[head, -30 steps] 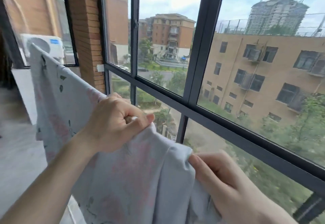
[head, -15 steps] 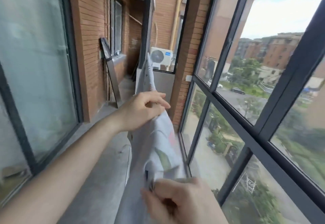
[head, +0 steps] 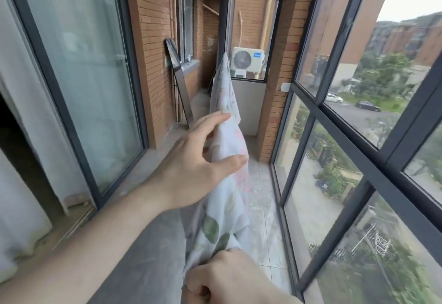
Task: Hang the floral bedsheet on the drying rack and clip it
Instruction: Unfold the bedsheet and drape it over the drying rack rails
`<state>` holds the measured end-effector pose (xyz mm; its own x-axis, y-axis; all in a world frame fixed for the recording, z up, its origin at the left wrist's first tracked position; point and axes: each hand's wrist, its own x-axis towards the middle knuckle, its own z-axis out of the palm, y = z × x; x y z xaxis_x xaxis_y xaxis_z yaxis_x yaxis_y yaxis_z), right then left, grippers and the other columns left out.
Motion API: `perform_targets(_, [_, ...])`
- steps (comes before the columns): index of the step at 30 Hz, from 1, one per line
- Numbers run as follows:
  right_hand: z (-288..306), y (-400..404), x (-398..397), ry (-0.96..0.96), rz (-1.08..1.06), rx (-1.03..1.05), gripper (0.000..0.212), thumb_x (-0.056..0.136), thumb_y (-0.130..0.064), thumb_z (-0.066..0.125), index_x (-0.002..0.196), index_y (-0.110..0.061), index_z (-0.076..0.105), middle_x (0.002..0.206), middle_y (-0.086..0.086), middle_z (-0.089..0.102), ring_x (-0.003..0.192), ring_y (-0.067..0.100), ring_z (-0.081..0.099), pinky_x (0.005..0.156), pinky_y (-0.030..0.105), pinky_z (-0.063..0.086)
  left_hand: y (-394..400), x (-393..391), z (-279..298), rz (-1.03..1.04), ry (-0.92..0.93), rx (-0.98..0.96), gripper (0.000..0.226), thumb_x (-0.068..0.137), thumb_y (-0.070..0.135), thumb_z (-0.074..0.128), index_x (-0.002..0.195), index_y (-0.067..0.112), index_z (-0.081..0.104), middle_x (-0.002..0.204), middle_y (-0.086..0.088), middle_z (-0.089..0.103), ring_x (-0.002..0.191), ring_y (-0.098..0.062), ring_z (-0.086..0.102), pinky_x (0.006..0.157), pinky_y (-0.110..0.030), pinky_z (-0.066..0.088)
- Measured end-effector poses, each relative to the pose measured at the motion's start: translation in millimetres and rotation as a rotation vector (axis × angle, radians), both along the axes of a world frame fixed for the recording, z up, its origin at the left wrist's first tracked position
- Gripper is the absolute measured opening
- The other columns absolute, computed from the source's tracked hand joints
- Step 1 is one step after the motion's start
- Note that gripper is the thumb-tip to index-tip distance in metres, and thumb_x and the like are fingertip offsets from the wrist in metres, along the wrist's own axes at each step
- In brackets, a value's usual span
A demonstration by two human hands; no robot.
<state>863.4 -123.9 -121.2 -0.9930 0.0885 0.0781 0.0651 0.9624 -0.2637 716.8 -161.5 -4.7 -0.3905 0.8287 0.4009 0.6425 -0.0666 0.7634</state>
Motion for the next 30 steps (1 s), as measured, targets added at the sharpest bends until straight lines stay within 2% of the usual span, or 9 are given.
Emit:
perform_targets(2, [-8,-1,6,0.023,-0.073,-0.032,0.017,0.071,-0.029,0.060,0.058,-0.025,0.050,0.054,-0.013,0.041,0.068,0.008,0.049,0.058,0.020,0.020,-15,19,-10,0.113,0.054,0.021,0.086,0.082,0.042,0.082,0.152,0.049,0.034,0.151,0.033,0.041,0.134,0.016,0.039,0.106,-0.010,0.035])
perform_targets(5, [-9,-11,7,-0.035,0.005,0.110,0.018,0.059,-0.046,0.068,0.060,-0.029,0.061,0.051,-0.013,0.040,0.052,0.004,0.041,0.047,0.015,0.007,-31,37,-21,0.271,0.088,0.021,0.093,0.081,0.037,0.083,0.153,0.054,0.027,0.147,0.038,0.041,0.128,0.016,0.045,0.104,-0.017,0.039])
perform_targets(7, [-12,-8,3,-0.093,0.051,0.171,0.024,0.063,-0.047,0.074,0.063,-0.026,0.063,0.051,-0.009,0.046,0.047,0.013,0.045,0.050,0.013,0.017,-38,45,-25,0.376,0.094,0.003,0.088,0.078,0.039,0.084,0.149,0.054,0.032,0.140,0.040,0.047,0.120,0.011,0.053,0.099,-0.026,0.046])
perform_targets(10, [-11,-16,5,-0.027,0.056,0.244,0.031,0.060,-0.048,0.082,0.077,-0.023,0.077,0.057,-0.006,0.063,0.050,0.020,0.062,0.047,0.024,0.020,-40,57,-34,0.571,0.242,-0.006,0.036,0.080,0.045,0.079,0.107,0.033,0.060,0.090,0.016,0.070,0.082,-0.011,0.065,0.074,-0.040,0.056])
perform_targets(13, [-14,-2,5,0.111,0.226,0.181,0.024,0.093,-0.030,0.066,0.104,-0.009,0.067,0.088,0.012,0.070,0.076,0.035,0.069,0.050,0.030,0.030,-36,64,-46,0.702,0.339,-0.014,0.041,0.088,0.038,0.072,0.067,0.017,0.044,0.048,-0.003,0.046,0.052,-0.027,0.050,0.052,-0.043,0.048])
perform_targets(15, [-16,11,19,0.108,0.271,0.060,0.022,0.097,-0.039,0.060,0.095,-0.017,0.063,0.090,0.012,0.069,0.082,0.037,0.066,0.064,0.041,0.045,-33,70,-46,0.739,0.371,-0.040,0.040,0.092,0.036,0.066,0.067,0.017,0.042,0.048,-0.003,0.046,0.052,-0.030,0.050,0.052,-0.043,0.048])
perform_targets(17, [-11,18,35,0.088,0.249,-0.051,0.027,0.093,-0.052,0.058,0.088,-0.026,0.061,0.087,0.002,0.069,0.085,0.031,0.064,0.075,0.037,0.048,-30,67,-46,0.759,0.419,-0.089,0.036,0.094,0.037,0.061,0.070,0.017,0.043,0.055,-0.006,0.053,0.059,-0.037,0.054,0.056,-0.045,0.050])
perform_targets(24, [38,105,32,0.295,-0.042,-0.192,0.012,0.091,-0.039,0.063,0.087,-0.028,0.065,0.093,-0.015,0.067,0.077,0.004,0.058,0.067,0.028,0.045,-35,34,-33,0.864,0.490,-0.174,0.041,0.102,0.037,0.053,0.073,0.012,0.039,0.065,-0.016,0.052,0.067,-0.043,0.052,0.060,-0.043,0.040])
perform_targets(30, [59,147,1,0.390,-0.112,-0.289,0.015,0.090,-0.036,0.065,0.105,-0.034,0.064,0.104,-0.018,0.065,0.083,0.007,0.063,0.076,0.029,0.051,-64,-24,-19,0.955,0.522,-0.221,0.039,0.103,0.037,0.052,0.077,0.009,0.045,0.081,-0.030,0.063,0.080,-0.050,0.059,0.067,-0.049,0.046])
